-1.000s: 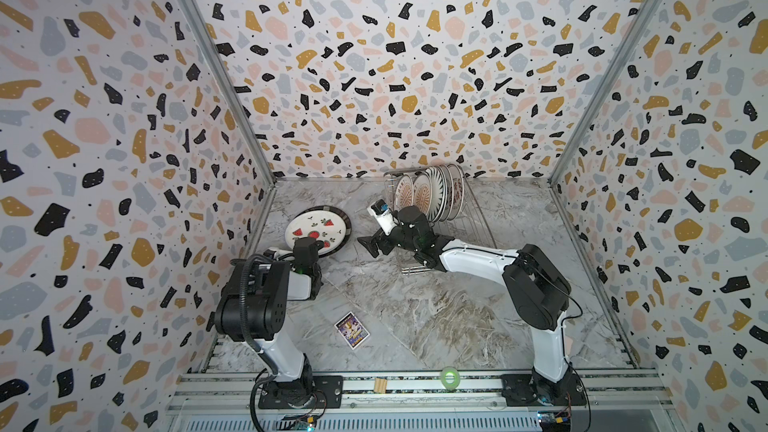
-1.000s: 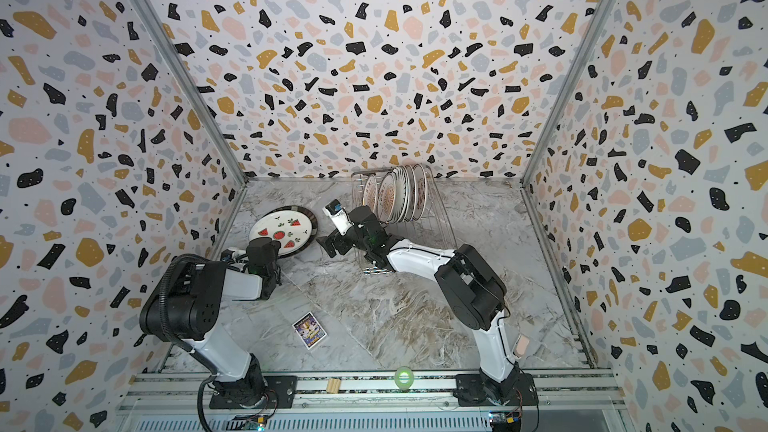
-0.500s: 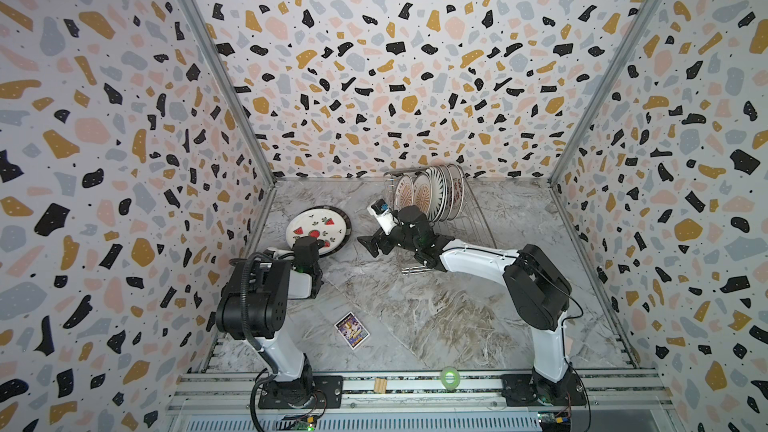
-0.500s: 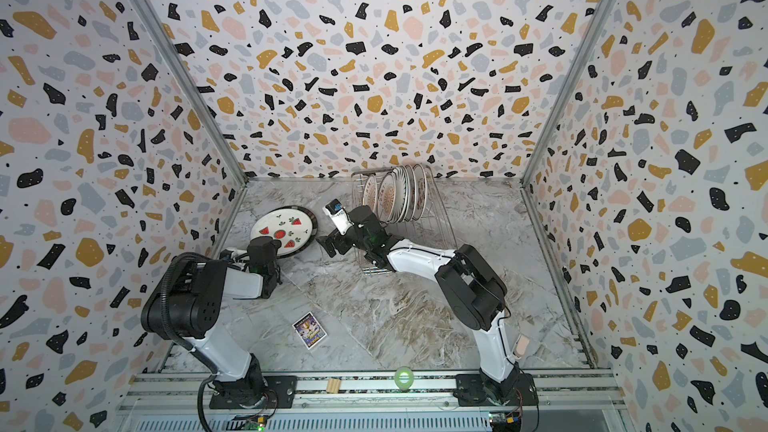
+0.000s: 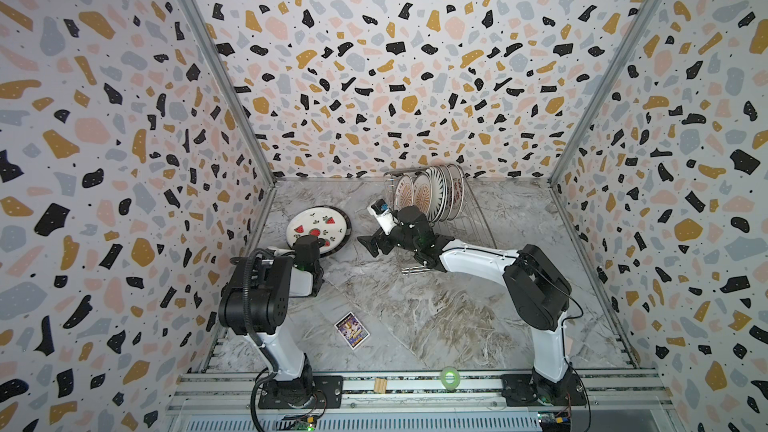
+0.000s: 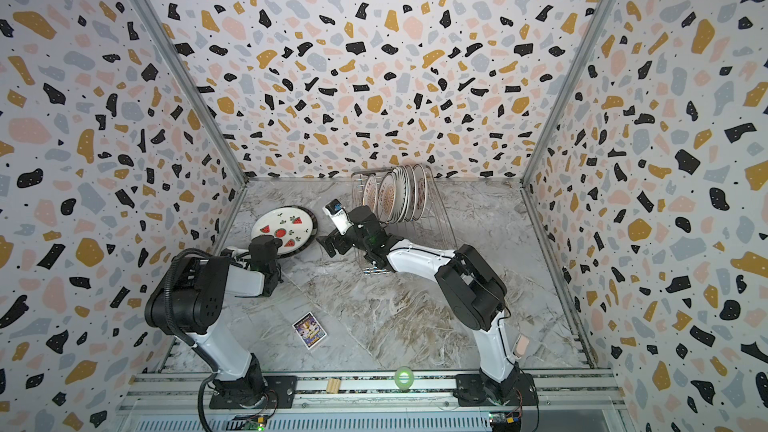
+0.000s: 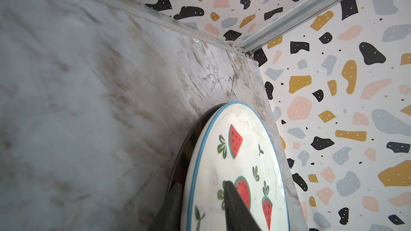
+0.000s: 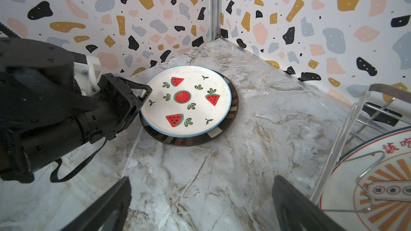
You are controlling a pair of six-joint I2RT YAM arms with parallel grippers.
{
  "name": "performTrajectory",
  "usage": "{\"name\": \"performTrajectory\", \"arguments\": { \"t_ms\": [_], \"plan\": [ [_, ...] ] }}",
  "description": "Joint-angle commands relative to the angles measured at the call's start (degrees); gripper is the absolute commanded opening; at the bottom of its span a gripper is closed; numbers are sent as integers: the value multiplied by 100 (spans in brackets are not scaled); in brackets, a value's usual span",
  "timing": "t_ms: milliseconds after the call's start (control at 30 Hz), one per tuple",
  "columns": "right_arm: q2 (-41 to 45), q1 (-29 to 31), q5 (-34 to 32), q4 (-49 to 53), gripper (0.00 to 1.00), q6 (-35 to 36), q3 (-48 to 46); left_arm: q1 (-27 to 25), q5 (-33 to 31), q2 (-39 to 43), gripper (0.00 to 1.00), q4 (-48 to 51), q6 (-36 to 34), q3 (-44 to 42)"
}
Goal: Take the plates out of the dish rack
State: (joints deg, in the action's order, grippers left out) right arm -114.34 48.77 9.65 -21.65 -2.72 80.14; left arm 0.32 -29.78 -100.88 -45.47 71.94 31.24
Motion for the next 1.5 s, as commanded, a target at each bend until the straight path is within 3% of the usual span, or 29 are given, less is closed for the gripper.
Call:
{"name": "performTrajectory", "arguments": {
  "t_ms": [0,367,667,700,767,800,967,1033,1267,1467],
  "plan": [
    [387,27,-45,-24,100,-44,-11,12,-309,103,36,-6,-124,-46],
    [410,36,11,3,100,-18,-24,-14,-628,270,37,84,-234,-139],
    [476,66,-7,199,99,11,86,-14,-499,535,39,-197,-12,-432],
    [496,75,-13,327,99,42,159,-14,-516,646,42,-330,6,-547],
    [625,127,-9,429,99,122,184,-14,-562,942,66,-459,22,-774],
    [713,145,0,396,99,138,137,-14,-555,1068,71,-462,6,-839],
    [1170,168,-95,293,99,101,-138,-14,-345,1820,83,-500,-159,-1182],
    [1388,166,-218,260,99,74,-274,-14,-269,2138,98,-239,-157,-1239],
    [2266,134,-1175,-64,99,-108,-1033,-57,568,3139,100,-64,-456,-1455],
    [2701,-426,-942,215,99,-797,-1253,-346,2103,3682,100,-996,-953,-1605]
  ]
}}
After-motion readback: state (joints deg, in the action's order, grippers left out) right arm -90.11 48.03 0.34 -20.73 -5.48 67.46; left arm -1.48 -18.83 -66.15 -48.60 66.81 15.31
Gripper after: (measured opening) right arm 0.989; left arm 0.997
